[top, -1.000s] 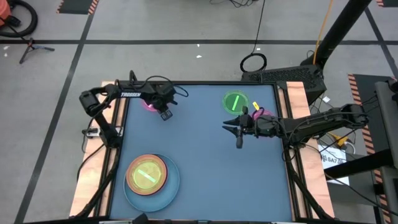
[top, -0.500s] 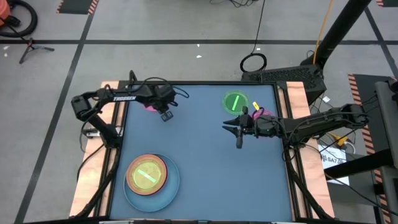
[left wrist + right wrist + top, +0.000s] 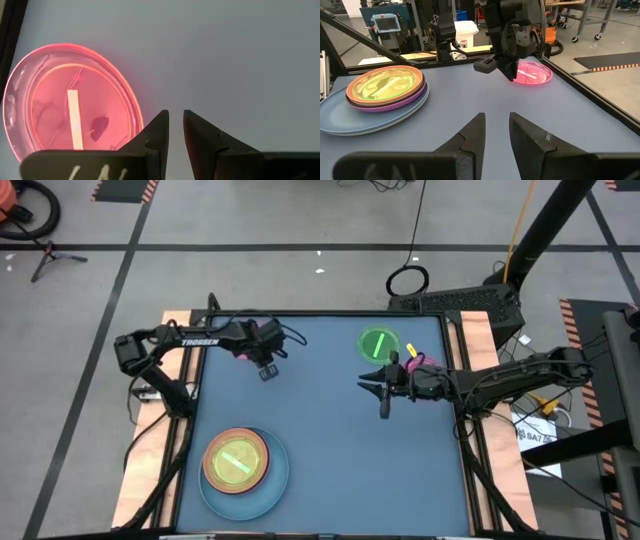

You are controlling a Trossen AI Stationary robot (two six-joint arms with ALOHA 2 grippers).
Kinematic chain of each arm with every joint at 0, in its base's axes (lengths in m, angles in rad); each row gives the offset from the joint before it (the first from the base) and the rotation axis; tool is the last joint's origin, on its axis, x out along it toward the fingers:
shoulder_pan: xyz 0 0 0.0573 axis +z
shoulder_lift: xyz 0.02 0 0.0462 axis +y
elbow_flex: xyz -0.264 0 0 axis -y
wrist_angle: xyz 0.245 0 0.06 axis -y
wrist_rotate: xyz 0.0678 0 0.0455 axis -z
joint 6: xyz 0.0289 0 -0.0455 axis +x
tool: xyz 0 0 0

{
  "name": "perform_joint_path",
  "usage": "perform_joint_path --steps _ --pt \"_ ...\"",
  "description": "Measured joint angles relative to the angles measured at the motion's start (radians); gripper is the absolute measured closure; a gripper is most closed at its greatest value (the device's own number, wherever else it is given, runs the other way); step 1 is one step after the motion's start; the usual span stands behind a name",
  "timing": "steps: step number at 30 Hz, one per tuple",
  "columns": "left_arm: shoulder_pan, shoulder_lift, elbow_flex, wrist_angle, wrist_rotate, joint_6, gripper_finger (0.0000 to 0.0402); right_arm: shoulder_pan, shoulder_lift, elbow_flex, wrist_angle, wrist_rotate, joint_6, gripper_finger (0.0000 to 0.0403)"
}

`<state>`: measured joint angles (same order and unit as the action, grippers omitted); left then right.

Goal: Stack plastic plates
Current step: Stack the left pink plate on top of the green plate

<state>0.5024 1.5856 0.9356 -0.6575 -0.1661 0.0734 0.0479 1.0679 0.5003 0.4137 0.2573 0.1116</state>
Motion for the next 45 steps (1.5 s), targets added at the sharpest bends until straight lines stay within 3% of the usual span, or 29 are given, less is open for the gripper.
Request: perform_joint_path --steps 4,14,26,32,45 --pt "0.017 0.000 0.000 -0.004 0.000 -0.005 0.0325 0.000 0.000 0.000 0.000 0.000 0.000 0.0321" --pt "0.063 0.001 0.001 0.021 -0.004 0.003 0.0238 0.000 0.000 0.000 0.000 0.000 0.026 0.0321" --pt "0.078 0.102 0.002 0.023 -0.011 -0.006 0.0241 0.000 0.000 0.000 -0.044 0.001 0.089 0.0321" --pt "0.081 0.108 0.002 0.056 -0.079 0.009 0.0241 0.000 0.000 0.000 -0.038 0.002 0.105 0.0321" --pt "0.113 0.123 0.002 0.098 -0.079 0.056 0.0241 0.000 0.000 0.000 -0.030 0.003 0.158 0.0321"
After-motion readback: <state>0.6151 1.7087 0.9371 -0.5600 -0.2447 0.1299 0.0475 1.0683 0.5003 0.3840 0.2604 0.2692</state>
